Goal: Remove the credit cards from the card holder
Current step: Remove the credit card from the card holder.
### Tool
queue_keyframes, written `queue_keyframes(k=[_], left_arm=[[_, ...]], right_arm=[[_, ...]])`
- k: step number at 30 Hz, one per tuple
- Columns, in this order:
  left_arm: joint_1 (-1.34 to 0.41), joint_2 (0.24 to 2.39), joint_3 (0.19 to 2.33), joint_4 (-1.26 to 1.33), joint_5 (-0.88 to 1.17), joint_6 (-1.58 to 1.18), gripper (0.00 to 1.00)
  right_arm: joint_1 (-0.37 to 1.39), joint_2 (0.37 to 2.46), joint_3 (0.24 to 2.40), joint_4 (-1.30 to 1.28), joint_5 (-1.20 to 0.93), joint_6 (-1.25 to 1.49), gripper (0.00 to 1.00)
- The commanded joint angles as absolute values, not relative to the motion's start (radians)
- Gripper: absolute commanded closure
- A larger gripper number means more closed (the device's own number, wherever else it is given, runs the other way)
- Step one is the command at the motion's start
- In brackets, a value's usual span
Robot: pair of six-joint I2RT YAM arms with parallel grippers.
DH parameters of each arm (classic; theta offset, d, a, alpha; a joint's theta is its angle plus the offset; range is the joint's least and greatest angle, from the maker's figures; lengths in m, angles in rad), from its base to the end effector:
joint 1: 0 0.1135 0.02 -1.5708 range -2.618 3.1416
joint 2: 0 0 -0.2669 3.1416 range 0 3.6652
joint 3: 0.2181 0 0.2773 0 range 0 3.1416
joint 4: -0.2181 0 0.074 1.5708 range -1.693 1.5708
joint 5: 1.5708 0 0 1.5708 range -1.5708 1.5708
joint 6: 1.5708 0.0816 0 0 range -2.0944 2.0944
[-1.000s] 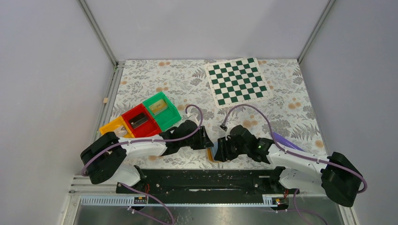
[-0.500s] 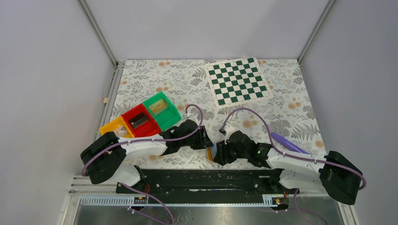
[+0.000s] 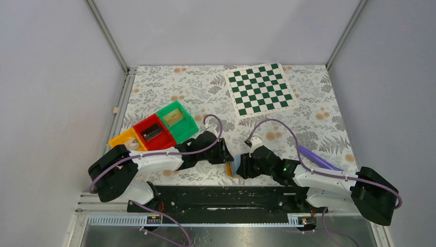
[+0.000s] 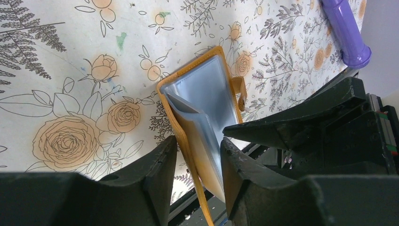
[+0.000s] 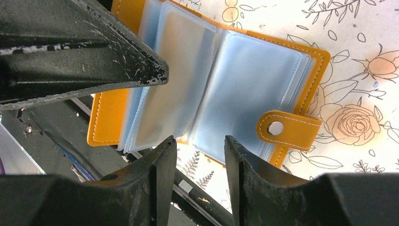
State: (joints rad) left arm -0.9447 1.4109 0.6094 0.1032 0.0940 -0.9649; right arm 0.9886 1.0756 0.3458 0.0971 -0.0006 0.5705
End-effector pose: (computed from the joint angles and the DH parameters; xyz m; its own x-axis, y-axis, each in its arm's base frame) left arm 0.1859 -0.2701 0.1244 -0.9123 -0.1350 -0.3866 0.1738 0.7273 -0.6640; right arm 0.1432 0.2176 0.1205 -0.7249 -0.1189 -0.6785 -0.5276 0.7292 0.4358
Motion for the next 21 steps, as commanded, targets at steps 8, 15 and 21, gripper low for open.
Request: queue_keyframes(k=[8,15,21], left_arm=[[-0.947,1.387,0.650,0.111,0.104,-0.955,0.66],[-0.948,1.391,0.650,0.110,0.107,-0.961,0.66],[-0.949,1.394,0.652,0.110,0.112,-0.963,0.66]], right_arm=[[1.078,0.995,0.279,0.181,0.081,0.608,0.40],[1.105,1.008,0.293,0.191,0.164,0.586,0.40],[1.136,1.009,0.308,0.199,0.193,0.582,0.41]])
